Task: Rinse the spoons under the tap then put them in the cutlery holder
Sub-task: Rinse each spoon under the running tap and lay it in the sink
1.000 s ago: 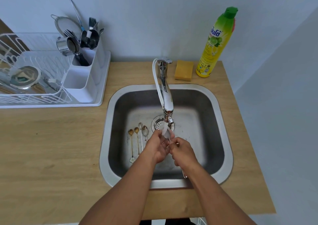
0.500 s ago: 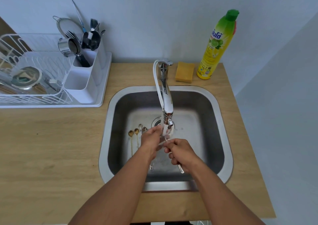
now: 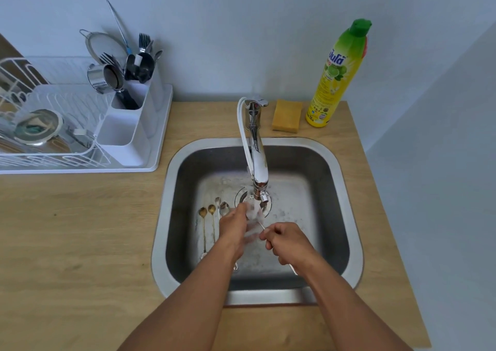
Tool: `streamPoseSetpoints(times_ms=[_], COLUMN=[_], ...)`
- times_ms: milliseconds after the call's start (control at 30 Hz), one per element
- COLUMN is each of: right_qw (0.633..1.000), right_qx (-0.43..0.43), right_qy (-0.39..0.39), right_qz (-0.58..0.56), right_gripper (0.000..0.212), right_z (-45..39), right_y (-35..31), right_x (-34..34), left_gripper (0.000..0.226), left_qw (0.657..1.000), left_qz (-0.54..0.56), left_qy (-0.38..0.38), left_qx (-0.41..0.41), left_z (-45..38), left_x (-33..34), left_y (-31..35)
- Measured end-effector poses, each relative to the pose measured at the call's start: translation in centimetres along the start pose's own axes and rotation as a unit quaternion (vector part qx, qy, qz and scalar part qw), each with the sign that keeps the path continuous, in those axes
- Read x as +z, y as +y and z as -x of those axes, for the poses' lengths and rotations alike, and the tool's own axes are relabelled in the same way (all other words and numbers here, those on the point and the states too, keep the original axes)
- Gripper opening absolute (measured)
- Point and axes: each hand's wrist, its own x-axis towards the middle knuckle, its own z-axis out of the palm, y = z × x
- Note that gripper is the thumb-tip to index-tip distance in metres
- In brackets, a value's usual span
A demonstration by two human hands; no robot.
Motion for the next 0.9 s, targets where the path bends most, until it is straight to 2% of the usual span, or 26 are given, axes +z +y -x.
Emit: streamPoseSetpoints(times_ms=[133, 233, 300, 400, 500, 767, 900], right_qw=[1.000, 0.997, 0.991, 0.975, 0.963, 0.959, 0.956], right_qx=[0.022, 0.054, 0.071, 0.094, 0.098, 0.073, 0.066], right_qy=[-0.004, -0.006, -0.018, -0.039, -0.044, -0.037, -0.013], right_qz=[0.004, -0.053, -0.108, -0.196, -0.245, -0.272, -0.286], right_gripper=[0.020, 0.022, 0.021, 0.019, 0.019, 0.011, 0.013], right_z=[-0.3, -0.3, -0.2, 0.0, 0.0, -0.6, -1.2], right_y=[0.1, -0.1, -0.4, -0.7, -1.1, -1.8, -1.9], right_x=[-0.2, 0.8, 1.3, 1.8, 2.2, 3.7, 4.1], left_gripper=[0.012, 0.020, 0.017, 0.009, 0.016, 0.022, 0.023], left_qw=[0.999, 0.997, 0.996, 0.998, 0.997, 0.997, 0.994], left_qz=[0.034, 0.074, 0.076, 0.022, -0.055, -0.073, -0.099], left_qy=[0.010, 0.031, 0.053, 0.045, 0.014, 0.017, 0.015], left_qx=[0.000, 0.006, -0.001, -0.037, -0.056, 0.036, 0.050], left_z=[0.4, 1.1, 1.6, 2.2, 2.9, 3.9, 3.9], left_x=[-0.1, 0.5, 0.6, 0.0, -0.3, -1.3, -1.6], left_y=[-0.6, -1.5, -1.9, -2.1, -2.3, -0.9, -0.4])
